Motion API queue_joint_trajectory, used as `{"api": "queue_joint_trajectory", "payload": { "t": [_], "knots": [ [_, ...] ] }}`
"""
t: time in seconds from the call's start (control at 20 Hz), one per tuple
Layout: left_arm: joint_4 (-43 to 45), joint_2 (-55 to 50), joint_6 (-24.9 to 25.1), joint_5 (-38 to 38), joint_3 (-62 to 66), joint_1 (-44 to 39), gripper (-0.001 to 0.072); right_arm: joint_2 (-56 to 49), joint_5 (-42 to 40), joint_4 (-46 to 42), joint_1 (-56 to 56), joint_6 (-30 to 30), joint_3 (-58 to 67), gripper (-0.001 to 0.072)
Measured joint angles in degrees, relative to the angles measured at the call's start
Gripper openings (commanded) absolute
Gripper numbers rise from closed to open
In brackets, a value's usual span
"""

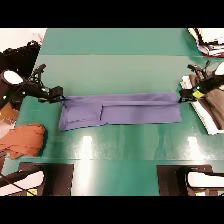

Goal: Fold the shirts.

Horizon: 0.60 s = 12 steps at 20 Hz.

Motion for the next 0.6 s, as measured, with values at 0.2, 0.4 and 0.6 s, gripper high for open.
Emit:
{"api": "queue_joint_trajectory", "payload": {
  "t": [0.2, 0.4, 0.6],
  "knots": [
    [-0.26, -2.01, 0.07, 1.73, 2.03, 0.04, 0.0700, -4.92, 0.76, 5.46, -2.08, -0.13, 6.67, 0.0480],
    [-1.92, -2.51, 0.09, -1.29, 3.78, 0.04, 0.0115, -6.16, 3.80, 8.57, -6.82, -2.27, 6.91, 0.0479],
    [-7.48, -2.67, 1.16, -2.69, 4.31, -0.20, 0.0020, -6.71, 4.74, 10.47, -12.98, -4.70, 0.72, 0.0478]
  ]
}}
